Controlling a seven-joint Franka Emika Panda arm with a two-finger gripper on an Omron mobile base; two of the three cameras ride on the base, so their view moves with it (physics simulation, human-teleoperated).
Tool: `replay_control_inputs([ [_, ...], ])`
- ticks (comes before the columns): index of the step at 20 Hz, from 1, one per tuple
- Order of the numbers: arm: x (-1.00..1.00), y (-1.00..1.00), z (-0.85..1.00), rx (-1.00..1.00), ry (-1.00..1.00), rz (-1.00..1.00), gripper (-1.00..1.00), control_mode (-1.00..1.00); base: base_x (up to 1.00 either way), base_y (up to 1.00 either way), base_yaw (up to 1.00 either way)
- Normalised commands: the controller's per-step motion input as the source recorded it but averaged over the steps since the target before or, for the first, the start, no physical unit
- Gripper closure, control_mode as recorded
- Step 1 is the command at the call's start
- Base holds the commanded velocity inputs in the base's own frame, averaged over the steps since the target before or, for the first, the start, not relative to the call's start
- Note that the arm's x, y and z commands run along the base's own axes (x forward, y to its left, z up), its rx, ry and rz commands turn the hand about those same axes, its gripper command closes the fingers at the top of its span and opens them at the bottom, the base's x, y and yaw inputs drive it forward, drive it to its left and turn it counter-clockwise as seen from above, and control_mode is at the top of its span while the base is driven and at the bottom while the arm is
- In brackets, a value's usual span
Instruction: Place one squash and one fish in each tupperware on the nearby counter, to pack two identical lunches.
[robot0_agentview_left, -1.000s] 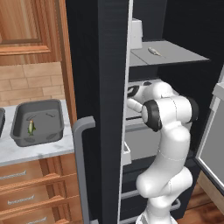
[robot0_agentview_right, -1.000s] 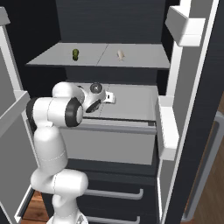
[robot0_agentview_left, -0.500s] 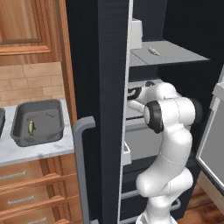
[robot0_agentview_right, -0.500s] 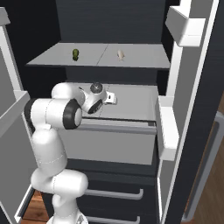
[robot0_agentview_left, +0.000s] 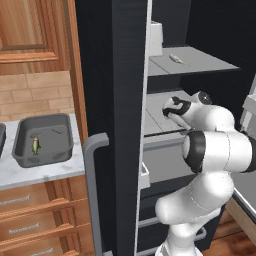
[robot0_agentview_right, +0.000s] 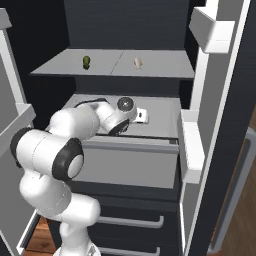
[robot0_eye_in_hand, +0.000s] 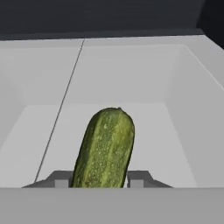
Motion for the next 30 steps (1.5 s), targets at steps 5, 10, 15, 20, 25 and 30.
replay_control_inputs([
  [5,-1.0,-0.2,0.5,-0.04,0.0,0.15,1.0,-1.0,0.0,0.0,0.0],
  [10,-1.0,0.0,0.44,-0.09,0.0,0.17,1.0,-1.0,0.0,0.0,0.0],
  [15,-1.0,0.0,0.53,-0.13,0.0,0.16,1.0,-1.0,0.0,0.0,0.0],
  [20,-1.0,0.01,0.61,-0.12,0.0,0.09,1.0,-1.0,0.0,0.0,0.0],
  [25,-1.0,0.18,0.53,-0.09,0.0,0.0,1.0,-1.0,0.0,0.0,0.0],
  [30,-0.96,0.02,0.48,-0.05,0.01,0.0,1.0,-1.0,0.0,0.0,0.0],
])
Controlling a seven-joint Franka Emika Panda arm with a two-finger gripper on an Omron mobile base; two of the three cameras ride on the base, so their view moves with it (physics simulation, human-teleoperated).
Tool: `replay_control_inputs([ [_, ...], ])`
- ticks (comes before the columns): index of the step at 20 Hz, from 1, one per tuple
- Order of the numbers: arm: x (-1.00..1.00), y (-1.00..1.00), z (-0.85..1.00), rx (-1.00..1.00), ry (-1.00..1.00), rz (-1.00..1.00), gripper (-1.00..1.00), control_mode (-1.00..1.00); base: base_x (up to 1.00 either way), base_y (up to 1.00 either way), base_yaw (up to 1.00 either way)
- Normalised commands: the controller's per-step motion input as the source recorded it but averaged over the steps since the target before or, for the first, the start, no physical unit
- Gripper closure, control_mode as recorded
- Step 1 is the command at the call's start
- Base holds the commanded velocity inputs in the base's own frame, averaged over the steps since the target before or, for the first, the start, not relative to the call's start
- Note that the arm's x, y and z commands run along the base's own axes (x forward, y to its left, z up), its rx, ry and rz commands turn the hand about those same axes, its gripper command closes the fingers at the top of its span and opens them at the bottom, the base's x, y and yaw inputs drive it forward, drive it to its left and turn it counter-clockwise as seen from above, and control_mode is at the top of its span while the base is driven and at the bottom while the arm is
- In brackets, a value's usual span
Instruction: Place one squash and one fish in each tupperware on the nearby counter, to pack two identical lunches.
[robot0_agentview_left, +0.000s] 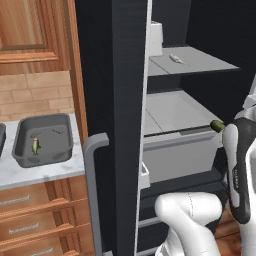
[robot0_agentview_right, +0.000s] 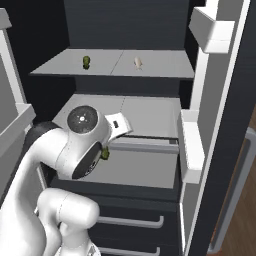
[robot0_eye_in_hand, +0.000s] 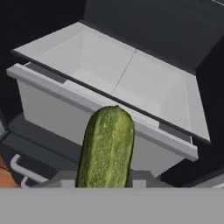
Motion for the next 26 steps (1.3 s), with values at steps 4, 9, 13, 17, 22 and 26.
replay_control_inputs([
  [4,-0.88,0.0,0.63,-0.03,0.02,0.0,1.0,-1.0,0.0,0.0,0.0],
  [9,-0.51,0.09,0.69,-0.03,0.01,0.0,1.0,-1.0,0.0,0.0,0.0],
  [13,0.0,0.16,0.32,-0.04,0.0,0.0,1.0,-1.0,0.0,0.0,0.0],
  [17,0.0,0.0,0.0,0.0,0.0,0.0,1.0,1.0,-0.54,0.09,0.0],
  [22,0.0,0.0,0.0,0.0,0.0,0.0,1.0,1.0,-1.0,0.0,0.03],
  [26,0.0,0.0,0.0,0.0,0.0,0.0,1.0,1.0,-0.99,0.09,0.01],
])
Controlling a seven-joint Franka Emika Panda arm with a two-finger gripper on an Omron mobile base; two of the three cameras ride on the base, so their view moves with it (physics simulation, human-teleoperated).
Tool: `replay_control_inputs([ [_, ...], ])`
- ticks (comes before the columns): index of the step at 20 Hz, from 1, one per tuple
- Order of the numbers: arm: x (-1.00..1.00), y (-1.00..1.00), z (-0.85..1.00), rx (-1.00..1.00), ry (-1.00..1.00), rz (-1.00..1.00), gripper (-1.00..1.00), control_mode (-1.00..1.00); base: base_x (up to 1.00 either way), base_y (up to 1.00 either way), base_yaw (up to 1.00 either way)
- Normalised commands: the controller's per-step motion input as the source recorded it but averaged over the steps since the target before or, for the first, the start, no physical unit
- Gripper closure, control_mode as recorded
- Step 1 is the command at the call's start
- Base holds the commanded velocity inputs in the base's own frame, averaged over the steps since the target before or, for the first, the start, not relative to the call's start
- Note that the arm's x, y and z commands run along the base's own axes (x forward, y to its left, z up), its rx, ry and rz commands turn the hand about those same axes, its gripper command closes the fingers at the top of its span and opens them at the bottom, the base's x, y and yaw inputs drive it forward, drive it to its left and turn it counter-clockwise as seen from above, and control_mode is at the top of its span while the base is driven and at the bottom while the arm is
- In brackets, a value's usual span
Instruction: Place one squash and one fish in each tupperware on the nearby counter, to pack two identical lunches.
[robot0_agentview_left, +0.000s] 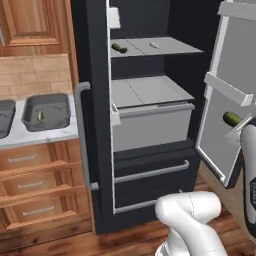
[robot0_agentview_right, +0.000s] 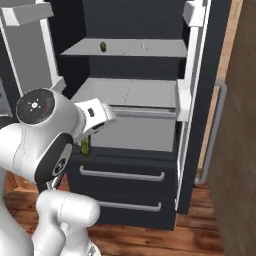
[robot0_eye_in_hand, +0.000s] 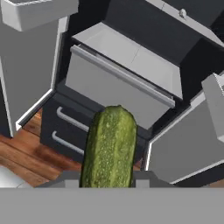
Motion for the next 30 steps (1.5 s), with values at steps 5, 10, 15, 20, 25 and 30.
replay_control_inputs([
  [5,0.0,0.0,0.0,0.0,0.0,0.0,1.0,1.0,-0.74,0.33,0.01],
  [10,0.0,0.0,0.0,0.0,0.0,0.0,1.0,1.0,-0.45,0.91,0.0],
  [15,0.0,0.0,0.0,0.0,0.0,0.0,1.0,1.0,-0.17,1.0,-0.02],
  [20,0.0,0.0,0.0,0.0,0.0,0.0,1.0,1.0,-0.01,1.0,-0.07],
  [25,0.0,0.0,0.0,0.0,0.0,0.0,1.0,1.0,0.0,1.0,-0.1],
  [30,0.0,0.0,0.0,0.0,0.0,0.0,1.0,1.0,0.43,0.66,-0.07],
])
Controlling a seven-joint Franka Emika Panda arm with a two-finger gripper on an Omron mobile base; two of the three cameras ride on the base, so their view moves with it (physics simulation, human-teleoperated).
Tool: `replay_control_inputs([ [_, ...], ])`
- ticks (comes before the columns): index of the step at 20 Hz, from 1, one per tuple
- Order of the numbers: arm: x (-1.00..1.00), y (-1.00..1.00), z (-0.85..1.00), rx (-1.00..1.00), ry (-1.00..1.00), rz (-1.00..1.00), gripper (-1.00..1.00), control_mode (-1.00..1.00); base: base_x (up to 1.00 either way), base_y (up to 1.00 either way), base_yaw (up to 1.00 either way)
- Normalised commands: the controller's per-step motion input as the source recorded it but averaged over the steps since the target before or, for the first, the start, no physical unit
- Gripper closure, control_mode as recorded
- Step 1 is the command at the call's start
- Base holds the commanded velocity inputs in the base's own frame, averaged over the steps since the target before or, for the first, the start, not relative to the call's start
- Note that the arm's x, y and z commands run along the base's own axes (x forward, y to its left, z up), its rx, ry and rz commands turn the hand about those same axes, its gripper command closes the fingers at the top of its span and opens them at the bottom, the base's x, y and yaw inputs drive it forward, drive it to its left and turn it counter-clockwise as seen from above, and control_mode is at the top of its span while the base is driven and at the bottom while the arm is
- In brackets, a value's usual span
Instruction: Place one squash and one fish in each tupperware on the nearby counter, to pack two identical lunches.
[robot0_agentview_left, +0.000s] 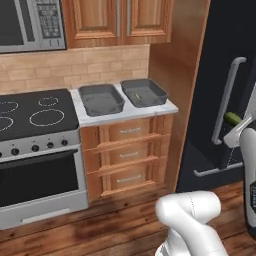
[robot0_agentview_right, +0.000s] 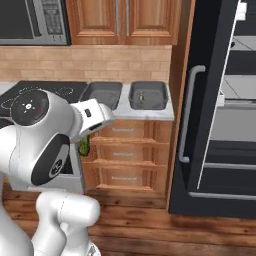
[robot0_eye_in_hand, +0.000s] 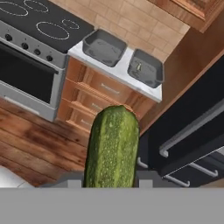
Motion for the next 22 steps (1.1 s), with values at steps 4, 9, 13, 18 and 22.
replay_control_inputs([
  [4,0.0,0.0,0.0,0.0,0.0,0.0,1.0,1.0,1.0,-0.19,0.0],
  [9,0.0,0.0,0.0,0.0,0.0,0.0,1.0,1.0,1.0,-0.36,0.0],
  [13,0.0,0.0,0.0,0.0,0.0,0.0,1.0,1.0,1.0,-0.03,0.0],
  [18,0.0,0.0,0.0,0.0,0.0,0.0,1.0,1.0,1.0,0.01,0.0],
  [22,0.0,0.0,0.0,0.0,0.0,0.0,1.0,1.0,0.91,0.0,0.0],
])
